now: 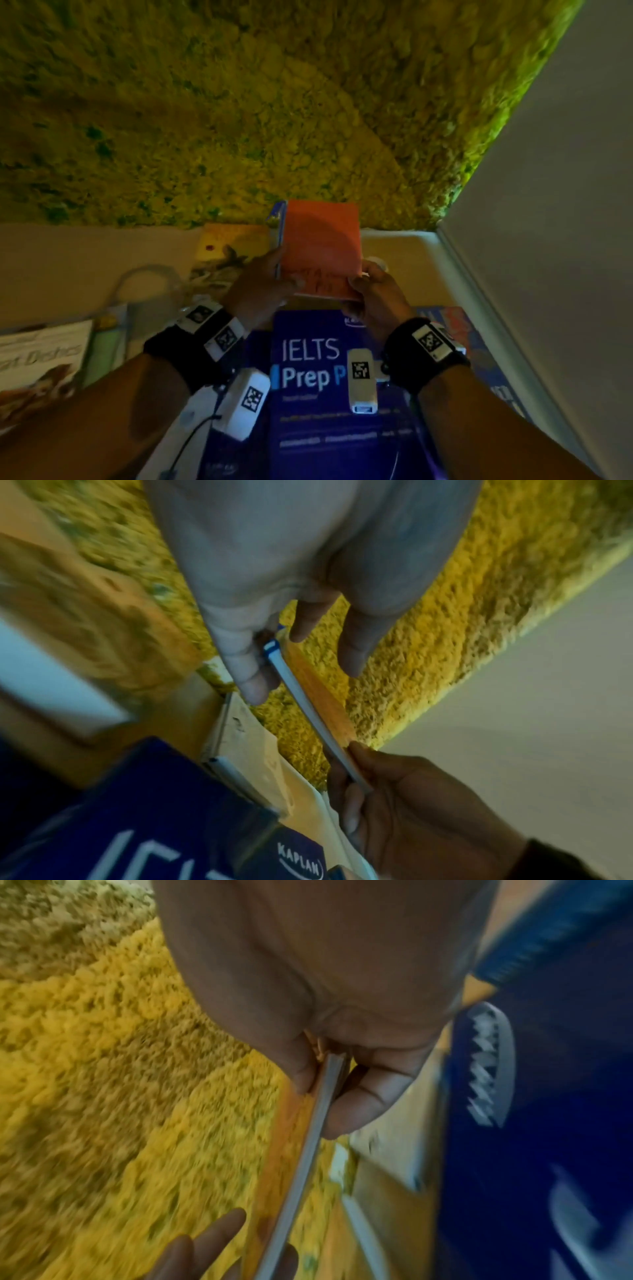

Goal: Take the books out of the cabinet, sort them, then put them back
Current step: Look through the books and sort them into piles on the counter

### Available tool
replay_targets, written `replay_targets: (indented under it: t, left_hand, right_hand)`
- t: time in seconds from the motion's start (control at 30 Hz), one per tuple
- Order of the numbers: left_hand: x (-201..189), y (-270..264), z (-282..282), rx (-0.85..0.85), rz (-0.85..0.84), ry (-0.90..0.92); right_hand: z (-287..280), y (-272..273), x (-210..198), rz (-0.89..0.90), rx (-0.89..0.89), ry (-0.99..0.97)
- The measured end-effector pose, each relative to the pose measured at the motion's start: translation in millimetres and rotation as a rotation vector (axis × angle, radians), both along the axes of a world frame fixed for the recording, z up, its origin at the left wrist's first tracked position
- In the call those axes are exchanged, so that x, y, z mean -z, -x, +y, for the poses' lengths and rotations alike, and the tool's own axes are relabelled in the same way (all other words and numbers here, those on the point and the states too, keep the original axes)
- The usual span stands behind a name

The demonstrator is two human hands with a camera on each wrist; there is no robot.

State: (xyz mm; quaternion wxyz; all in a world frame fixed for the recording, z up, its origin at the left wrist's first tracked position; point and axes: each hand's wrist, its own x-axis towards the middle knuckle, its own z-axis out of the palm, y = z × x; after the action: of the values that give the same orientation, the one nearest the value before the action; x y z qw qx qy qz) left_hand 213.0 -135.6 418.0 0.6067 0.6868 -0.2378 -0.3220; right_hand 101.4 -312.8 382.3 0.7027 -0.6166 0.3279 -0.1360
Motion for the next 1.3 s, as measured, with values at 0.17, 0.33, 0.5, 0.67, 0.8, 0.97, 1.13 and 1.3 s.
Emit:
replay_targets:
  t: [0.17,0.33,0.5,0.67,0.8,0.97,1.13,1.3]
  left_hand:
    - [2,-6,-77,0.068,-0.281,-0.180]
    - [25,-16,-106,0.251,-0.277,-0.568]
    - [38,-23,-100,0.276,-0.283,-0.650]
    - [38,-32,-40,0.013,-0.017,-0.388]
    - [45,-36,25,-0.040,-0.007,-0.449]
    - [56,-12,80,0.081,-0.195,-0.629]
    - [65,18,127,0.130,-0.134,-0.584]
    - [85,39,157,0.271,-0.081,-0.494]
  right_hand:
    - [-75,-20,-10,0.161,-0.027,0.132]
    - [-114,-41,24,0.518,-0.362,0.513]
    - [-110,-37,38,0.561,-0.515,0.603]
    - [-89,-39,22,0.386,-0.344,0.780]
    - [-38,-43,4,0.267,-0.401,0.740]
    - [21,-29,28,0.325,-0.614,0.759]
    - [32,10,47,0.589,-0.382,0.966]
    - [29,60,57,0.732,-0.225,0.796]
